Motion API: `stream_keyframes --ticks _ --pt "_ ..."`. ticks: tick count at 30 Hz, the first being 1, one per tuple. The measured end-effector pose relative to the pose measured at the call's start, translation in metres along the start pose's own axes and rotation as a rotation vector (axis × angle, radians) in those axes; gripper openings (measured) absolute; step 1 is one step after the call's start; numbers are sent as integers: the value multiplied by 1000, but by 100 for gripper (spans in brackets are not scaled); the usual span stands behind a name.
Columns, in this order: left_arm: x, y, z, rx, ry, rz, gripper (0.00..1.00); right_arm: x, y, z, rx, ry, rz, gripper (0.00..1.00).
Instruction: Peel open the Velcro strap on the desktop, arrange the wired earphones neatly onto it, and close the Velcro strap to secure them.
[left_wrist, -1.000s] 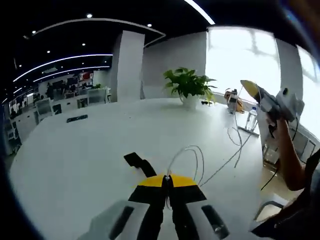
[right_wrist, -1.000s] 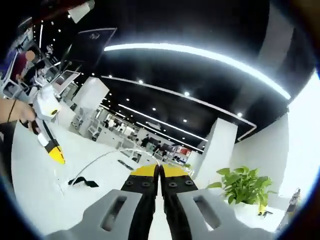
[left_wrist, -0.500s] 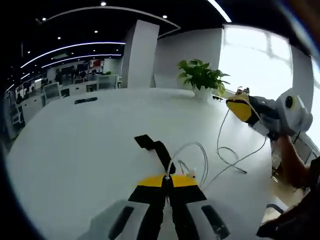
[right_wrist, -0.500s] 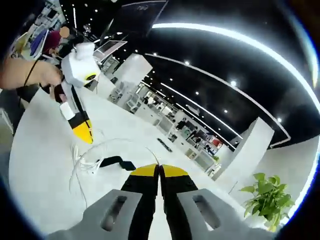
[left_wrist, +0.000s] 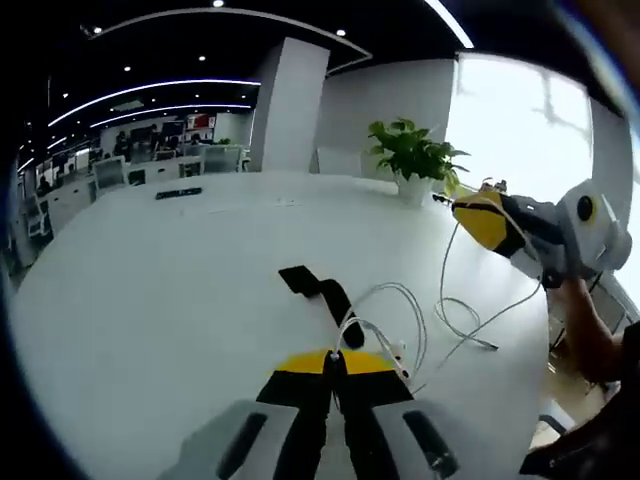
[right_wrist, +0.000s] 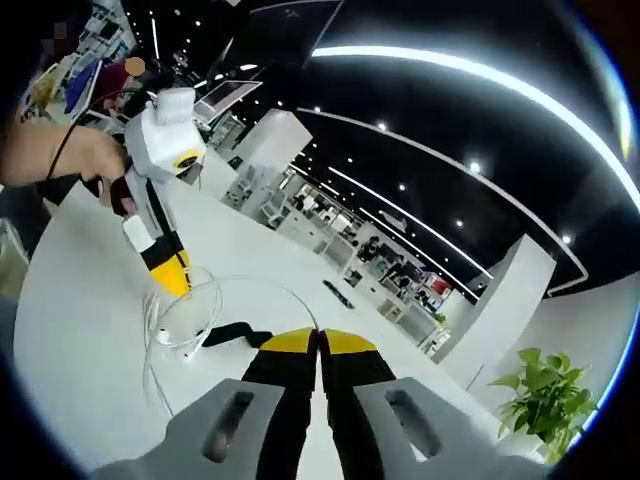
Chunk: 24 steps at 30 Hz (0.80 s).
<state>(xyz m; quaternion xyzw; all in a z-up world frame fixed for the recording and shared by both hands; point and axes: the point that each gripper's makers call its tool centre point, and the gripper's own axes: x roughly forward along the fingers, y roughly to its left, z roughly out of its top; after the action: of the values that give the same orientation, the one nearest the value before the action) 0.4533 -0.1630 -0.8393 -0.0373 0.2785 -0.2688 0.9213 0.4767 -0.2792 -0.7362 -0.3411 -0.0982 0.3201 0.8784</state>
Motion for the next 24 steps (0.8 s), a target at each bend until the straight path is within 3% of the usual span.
stream_keyframes --ticks 8,10,14,17,21,24 --pt "2 -1 -2 -38 12 -3 6 -5 -6 3 30 -22 -16 5" --pt "2 -2 -2 -43 14 -7 6 -5 -5 2 5 -11 -16 5" --pt "2 -11 0 -23 15 -15 6 -1 -4 -4 -148 41 -33 5" --pt "1 -18 -3 -2 35 -30 6 5 -7 -8 -164 58 -32 5" --pt "-1 -17 -7 10 65 -5 6 15 -11 -8 -110 61 -4 5" --pt "-2 -18 -12 -12 101 -15 6 25 -6 -3 -146 67 37 5"
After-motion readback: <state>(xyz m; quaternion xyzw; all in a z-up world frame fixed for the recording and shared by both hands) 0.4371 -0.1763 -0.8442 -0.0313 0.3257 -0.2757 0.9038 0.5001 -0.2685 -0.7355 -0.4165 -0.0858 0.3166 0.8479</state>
